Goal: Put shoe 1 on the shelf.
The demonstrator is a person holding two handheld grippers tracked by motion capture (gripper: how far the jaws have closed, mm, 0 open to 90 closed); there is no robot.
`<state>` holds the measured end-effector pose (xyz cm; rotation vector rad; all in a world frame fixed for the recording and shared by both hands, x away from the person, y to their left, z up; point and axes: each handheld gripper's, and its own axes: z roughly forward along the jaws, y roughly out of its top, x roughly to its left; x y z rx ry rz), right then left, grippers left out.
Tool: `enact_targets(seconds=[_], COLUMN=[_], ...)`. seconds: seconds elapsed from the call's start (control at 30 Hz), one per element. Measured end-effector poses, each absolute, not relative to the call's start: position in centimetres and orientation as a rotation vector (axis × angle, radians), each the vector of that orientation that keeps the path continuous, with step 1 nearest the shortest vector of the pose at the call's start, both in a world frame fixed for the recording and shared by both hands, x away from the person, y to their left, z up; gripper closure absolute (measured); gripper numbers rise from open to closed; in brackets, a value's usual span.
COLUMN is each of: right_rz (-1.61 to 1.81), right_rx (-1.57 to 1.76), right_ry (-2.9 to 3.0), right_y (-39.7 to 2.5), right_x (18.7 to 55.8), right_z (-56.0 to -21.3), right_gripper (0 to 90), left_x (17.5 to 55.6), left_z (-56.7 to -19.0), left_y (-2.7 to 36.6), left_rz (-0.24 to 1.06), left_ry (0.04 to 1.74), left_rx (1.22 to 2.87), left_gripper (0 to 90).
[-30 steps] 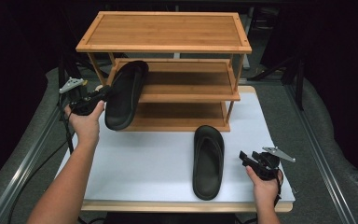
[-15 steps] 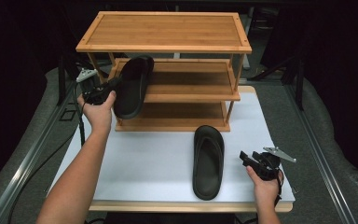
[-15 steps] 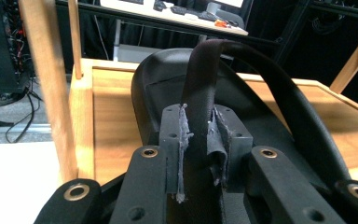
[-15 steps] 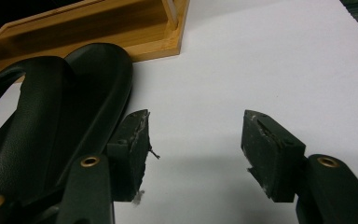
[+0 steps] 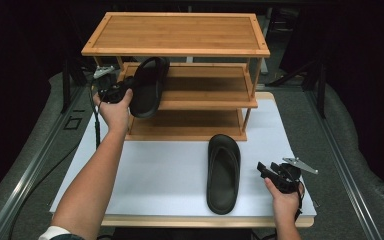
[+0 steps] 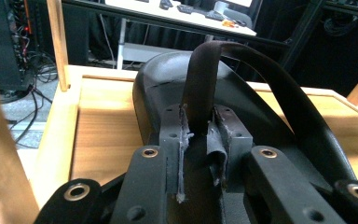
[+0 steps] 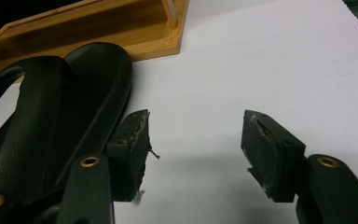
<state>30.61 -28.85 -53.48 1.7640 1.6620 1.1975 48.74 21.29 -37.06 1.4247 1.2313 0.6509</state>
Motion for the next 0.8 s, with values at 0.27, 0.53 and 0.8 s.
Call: enact_targets(seconds=[0.27, 0.53, 0.8], right_rz=[1.217, 1.222, 1.218], right_rx=[1.76, 1.76, 1.762], right_ry=[1.643, 1.643, 1.653], right_y=[-28.8, -28.8, -28.9], right_x=[30.7, 30.7, 30.7], right_z=[-53.6, -53.6, -53.5], right_gripper=[41.8, 41.8, 41.8], left_x=[50.1, 51.1, 51.3], left_z=[-36.8, -36.9, -37.0], left_y=[20.8, 20.0, 19.4], left_rz=[0.672, 0.653, 0.65], left_ry=[1.277, 1.318, 1.288], left_rx=[1.409, 1.384, 1.401], left_gripper=[74.9, 74.6, 69.0])
